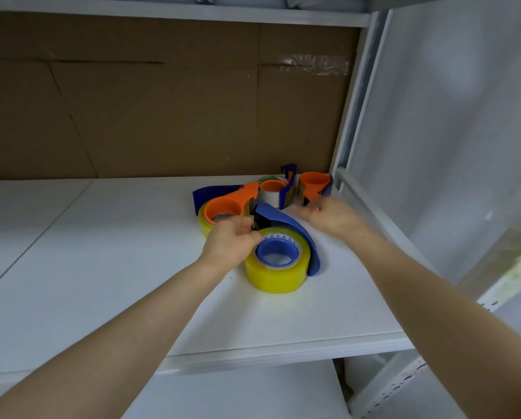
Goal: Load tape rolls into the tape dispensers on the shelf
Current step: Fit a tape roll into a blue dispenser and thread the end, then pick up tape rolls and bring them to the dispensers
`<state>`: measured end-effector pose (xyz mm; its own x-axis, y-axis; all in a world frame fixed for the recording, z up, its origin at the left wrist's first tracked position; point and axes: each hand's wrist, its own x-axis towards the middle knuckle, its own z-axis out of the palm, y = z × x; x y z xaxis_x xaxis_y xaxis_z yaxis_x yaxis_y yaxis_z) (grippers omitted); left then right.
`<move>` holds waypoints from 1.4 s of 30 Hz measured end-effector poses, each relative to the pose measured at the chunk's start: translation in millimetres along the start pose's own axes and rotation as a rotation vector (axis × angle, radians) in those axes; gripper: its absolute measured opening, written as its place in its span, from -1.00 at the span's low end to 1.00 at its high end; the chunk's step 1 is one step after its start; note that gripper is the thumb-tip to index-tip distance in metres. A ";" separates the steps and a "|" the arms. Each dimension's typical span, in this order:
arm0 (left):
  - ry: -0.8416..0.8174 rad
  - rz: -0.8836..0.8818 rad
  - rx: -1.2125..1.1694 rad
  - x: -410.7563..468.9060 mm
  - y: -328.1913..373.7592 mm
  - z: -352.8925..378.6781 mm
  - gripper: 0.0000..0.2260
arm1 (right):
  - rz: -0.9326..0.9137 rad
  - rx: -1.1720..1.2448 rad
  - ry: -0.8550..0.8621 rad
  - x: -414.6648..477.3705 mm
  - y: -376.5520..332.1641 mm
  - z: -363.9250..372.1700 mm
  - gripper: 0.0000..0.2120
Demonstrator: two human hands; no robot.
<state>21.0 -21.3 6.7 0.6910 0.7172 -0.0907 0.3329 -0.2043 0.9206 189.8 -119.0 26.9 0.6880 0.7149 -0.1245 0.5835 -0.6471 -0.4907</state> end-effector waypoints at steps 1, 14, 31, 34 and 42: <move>-0.033 0.047 0.038 -0.1 0.9 -1.0 -0.52 | 0.012 0.047 0.107 12.6 3.7 -7.7 -0.63; -0.364 0.270 0.727 1.2 -19.0 -2.6 0.11 | 0.086 -0.129 0.033 119.2 25.7 13.2 -0.47; -0.192 0.263 0.318 36.5 -7.4 54.2 -0.29 | -0.073 0.867 0.318 8.4 17.9 -49.2 -0.47; 0.016 0.256 0.189 31.6 6.3 27.2 -0.40 | -0.152 0.891 0.147 -14.6 1.8 -50.4 -0.55; 0.066 0.517 0.447 0.8 -1.4 -77.9 -0.09 | -0.120 0.960 -0.471 -41.1 -53.9 13.2 -0.73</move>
<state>-28.8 31.5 35.0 0.7964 0.4899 0.3547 0.2135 -0.7764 0.5929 124.4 -110.0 47.1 0.2935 0.9229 -0.2492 -0.0876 -0.2337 -0.9684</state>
